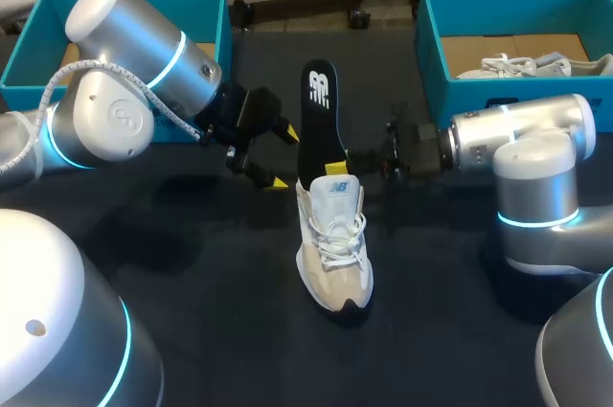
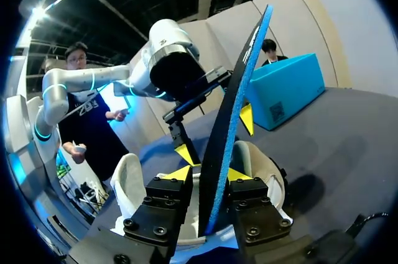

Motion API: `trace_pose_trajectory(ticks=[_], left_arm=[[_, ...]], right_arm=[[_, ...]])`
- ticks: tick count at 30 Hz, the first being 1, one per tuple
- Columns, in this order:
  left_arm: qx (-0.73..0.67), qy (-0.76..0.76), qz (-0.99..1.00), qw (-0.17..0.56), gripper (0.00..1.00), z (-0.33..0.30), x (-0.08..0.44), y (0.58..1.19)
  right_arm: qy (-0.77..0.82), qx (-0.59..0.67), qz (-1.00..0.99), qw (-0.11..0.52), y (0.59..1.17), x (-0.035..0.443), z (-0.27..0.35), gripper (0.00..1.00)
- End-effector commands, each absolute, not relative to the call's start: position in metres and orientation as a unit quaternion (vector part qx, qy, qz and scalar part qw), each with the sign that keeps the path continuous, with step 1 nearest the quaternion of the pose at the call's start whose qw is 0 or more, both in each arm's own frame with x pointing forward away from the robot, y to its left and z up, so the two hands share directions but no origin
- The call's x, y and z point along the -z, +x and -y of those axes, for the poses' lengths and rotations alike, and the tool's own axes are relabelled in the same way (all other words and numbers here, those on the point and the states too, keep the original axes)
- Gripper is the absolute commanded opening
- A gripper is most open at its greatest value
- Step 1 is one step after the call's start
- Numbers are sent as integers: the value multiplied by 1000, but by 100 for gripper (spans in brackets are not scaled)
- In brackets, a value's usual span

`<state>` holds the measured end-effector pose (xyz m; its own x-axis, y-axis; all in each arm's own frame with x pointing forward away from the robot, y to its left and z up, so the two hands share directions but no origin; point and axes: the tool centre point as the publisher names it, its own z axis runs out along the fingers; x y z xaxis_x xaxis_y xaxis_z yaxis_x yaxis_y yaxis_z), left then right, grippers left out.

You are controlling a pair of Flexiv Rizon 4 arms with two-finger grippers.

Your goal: Take the shoe out of the shoebox, open the shoe tongue, remove and reinsert the insole, then place the shoe into the shoebox

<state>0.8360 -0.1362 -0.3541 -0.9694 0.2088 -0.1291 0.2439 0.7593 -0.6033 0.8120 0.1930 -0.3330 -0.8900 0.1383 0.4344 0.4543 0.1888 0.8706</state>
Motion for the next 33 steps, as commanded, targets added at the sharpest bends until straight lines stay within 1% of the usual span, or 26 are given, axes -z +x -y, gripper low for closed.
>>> trace_pose_trajectory(ticks=[1, 4, 10, 15, 17, 18, 20, 33], left_arm=[[323, 121, -938, 27, 100, 137, 354, 836], [323, 121, -938, 27, 100, 137, 354, 836], [323, 121, -938, 27, 100, 137, 354, 836], [323, 121, -938, 27, 100, 137, 354, 836], [323, 121, -938, 27, 100, 137, 354, 836], [323, 121, -938, 27, 100, 137, 354, 836], [323, 121, -938, 27, 100, 137, 354, 836], [323, 121, -938, 27, 100, 137, 354, 836]], right_arm=[[-190, 602, 765, 130, 815, 327, -193, 31], [-185, 597, 769, 134, 820, 323, -193, 32], [-186, 587, 774, 147, 824, 317, -196, 29], [-195, 576, 776, 164, 825, 320, -199, 18], [-200, 573, 775, 177, 824, 323, -201, 18], [-200, 572, 775, 180, 823, 324, -201, 15], [-202, 570, 775, 184, 822, 325, -201, 0], [-210, 546, 774, 241, 801, 346, -197, 0]])
